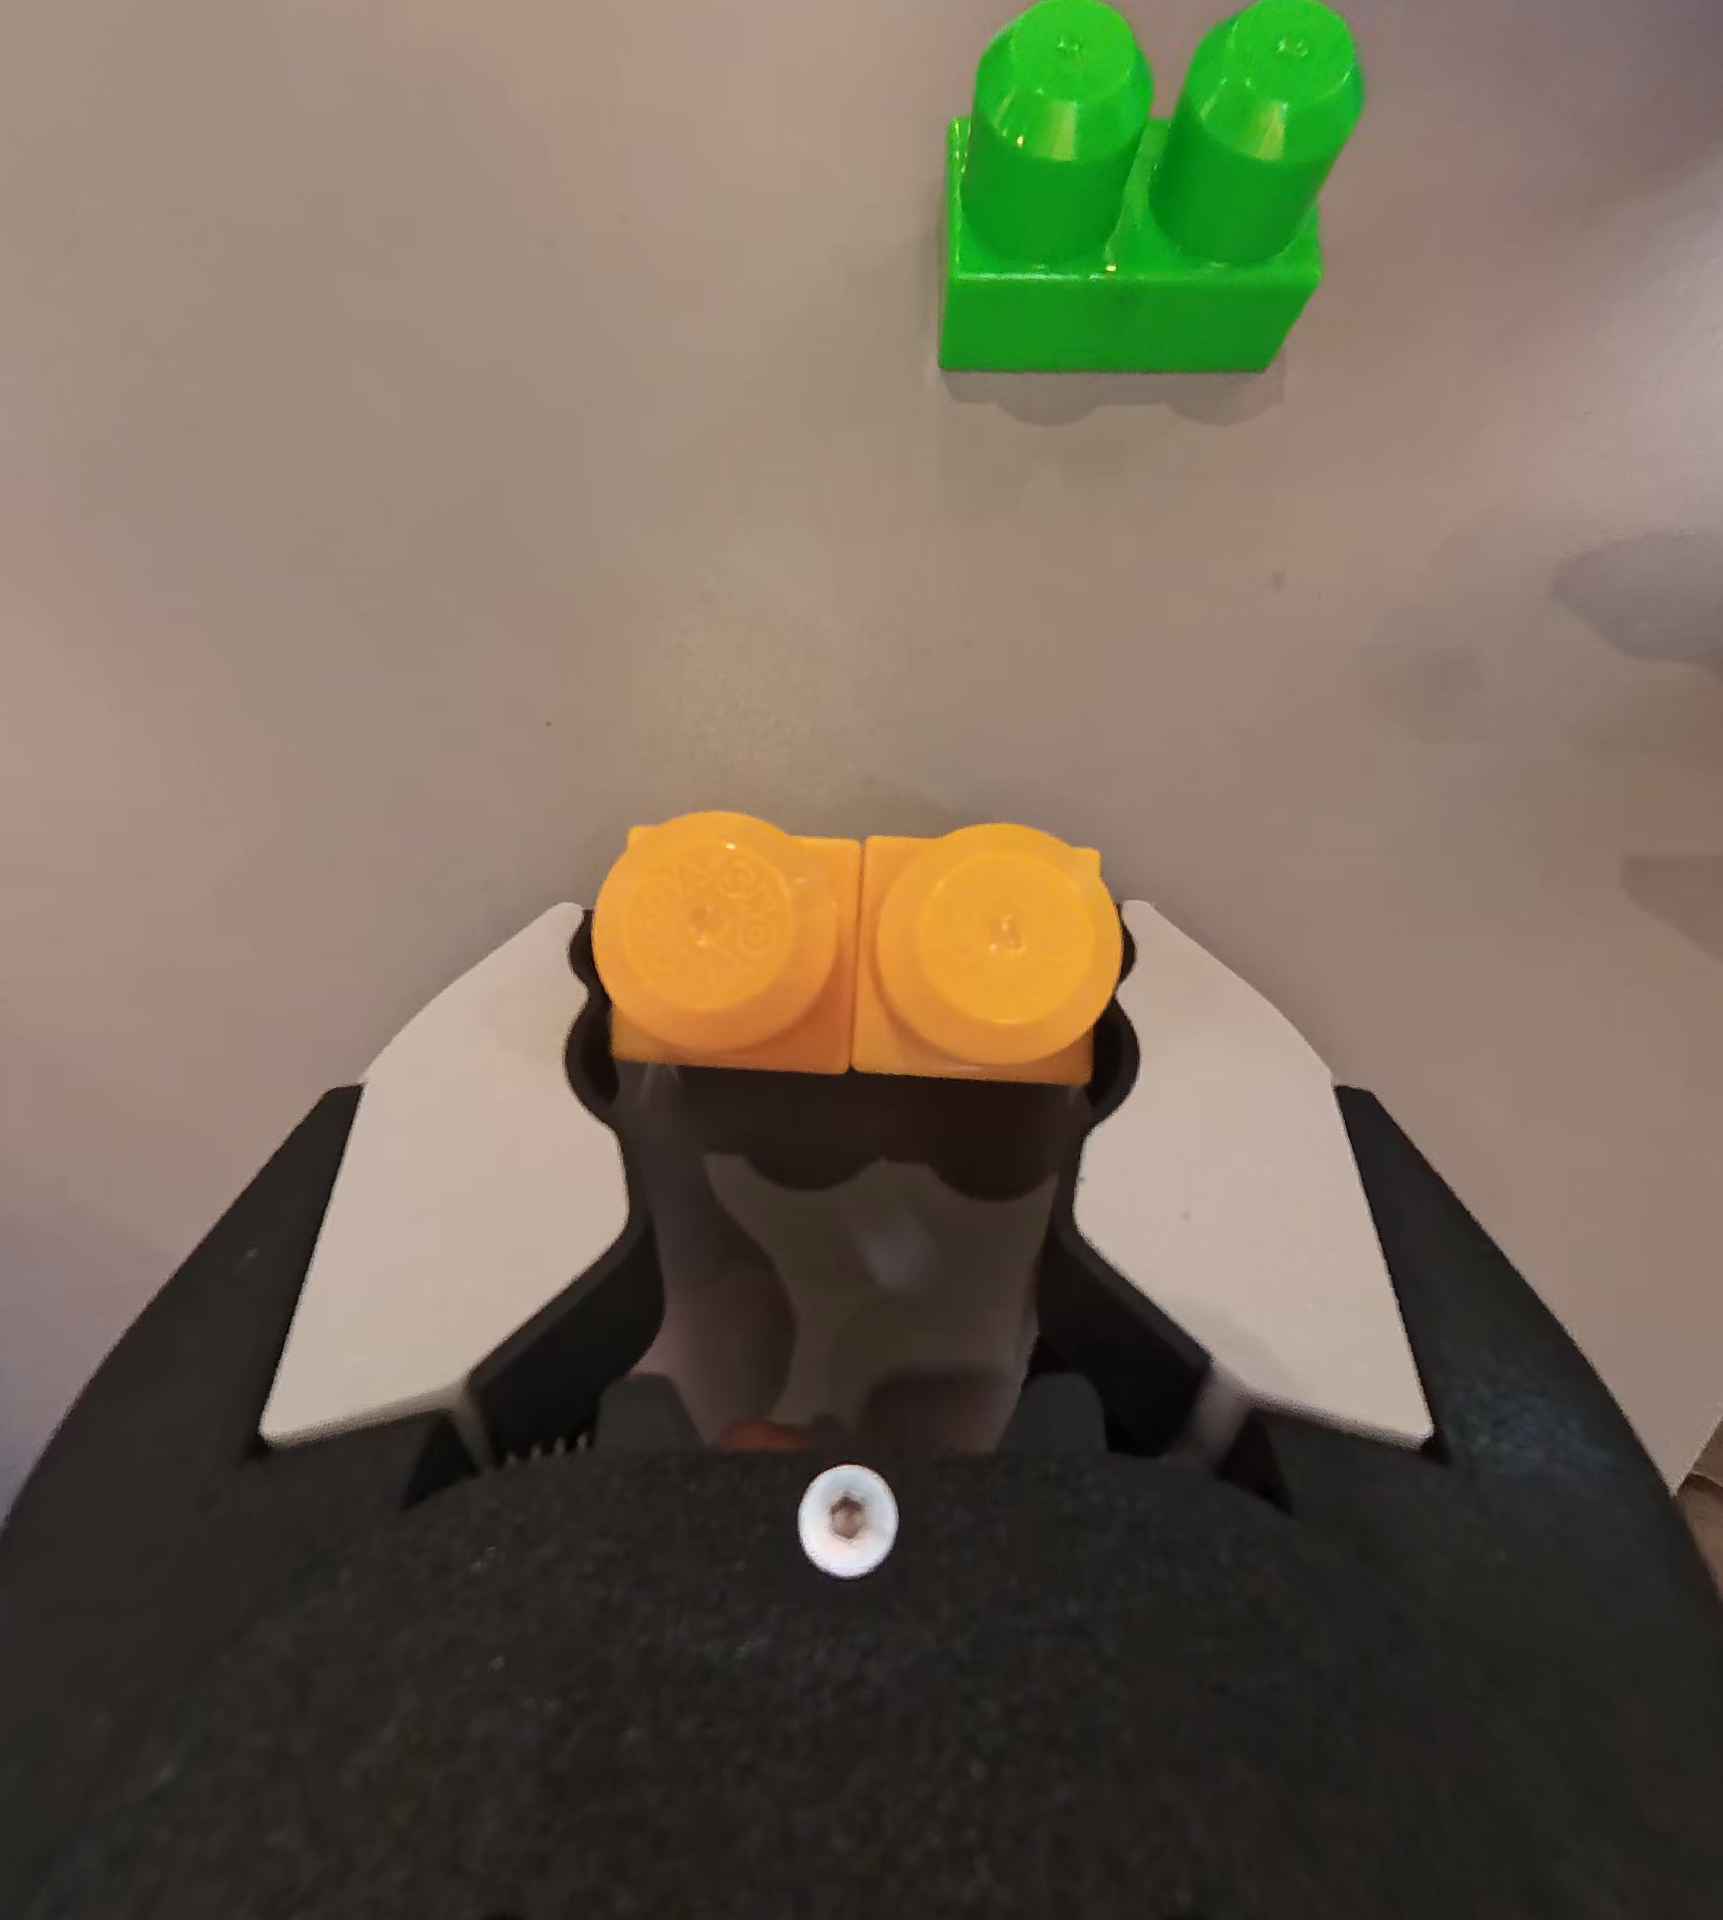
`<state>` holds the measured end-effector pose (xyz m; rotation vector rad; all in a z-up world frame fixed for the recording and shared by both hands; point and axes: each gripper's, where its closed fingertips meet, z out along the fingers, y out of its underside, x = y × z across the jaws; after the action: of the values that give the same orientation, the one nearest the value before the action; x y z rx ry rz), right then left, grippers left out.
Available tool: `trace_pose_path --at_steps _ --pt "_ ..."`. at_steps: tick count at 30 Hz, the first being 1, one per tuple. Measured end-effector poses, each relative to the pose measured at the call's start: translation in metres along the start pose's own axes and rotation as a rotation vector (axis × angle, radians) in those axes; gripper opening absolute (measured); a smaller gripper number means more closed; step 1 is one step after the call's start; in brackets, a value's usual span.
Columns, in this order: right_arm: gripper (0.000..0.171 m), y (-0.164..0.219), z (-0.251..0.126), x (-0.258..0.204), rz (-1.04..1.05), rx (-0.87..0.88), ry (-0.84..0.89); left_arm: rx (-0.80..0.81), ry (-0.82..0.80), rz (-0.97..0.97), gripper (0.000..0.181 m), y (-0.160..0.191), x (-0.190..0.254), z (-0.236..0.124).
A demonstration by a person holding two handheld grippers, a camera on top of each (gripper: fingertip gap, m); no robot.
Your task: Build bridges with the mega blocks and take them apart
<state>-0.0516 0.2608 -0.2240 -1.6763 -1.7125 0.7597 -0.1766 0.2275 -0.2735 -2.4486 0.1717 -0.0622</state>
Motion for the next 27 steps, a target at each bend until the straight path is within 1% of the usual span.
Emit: trace_pose_path --at_steps 18,22,27 --pt "0.051 0.0002 -0.0019 0.0012 0.004 0.002 0.001 0.015 -0.006 0.006 0.089 0.0002 0.0011 -0.0017" --pt "0.052 0.0008 -0.0014 0.0021 0.01 0.002 0.001 0.042 0.007 0.003 0.086 -0.005 0.0029 -0.007" --pt "0.052 0.0024 0.0001 0.0016 0.013 -0.004 -0.003 0.024 0.005 0.021 0.086 -0.002 0.0037 -0.0058"
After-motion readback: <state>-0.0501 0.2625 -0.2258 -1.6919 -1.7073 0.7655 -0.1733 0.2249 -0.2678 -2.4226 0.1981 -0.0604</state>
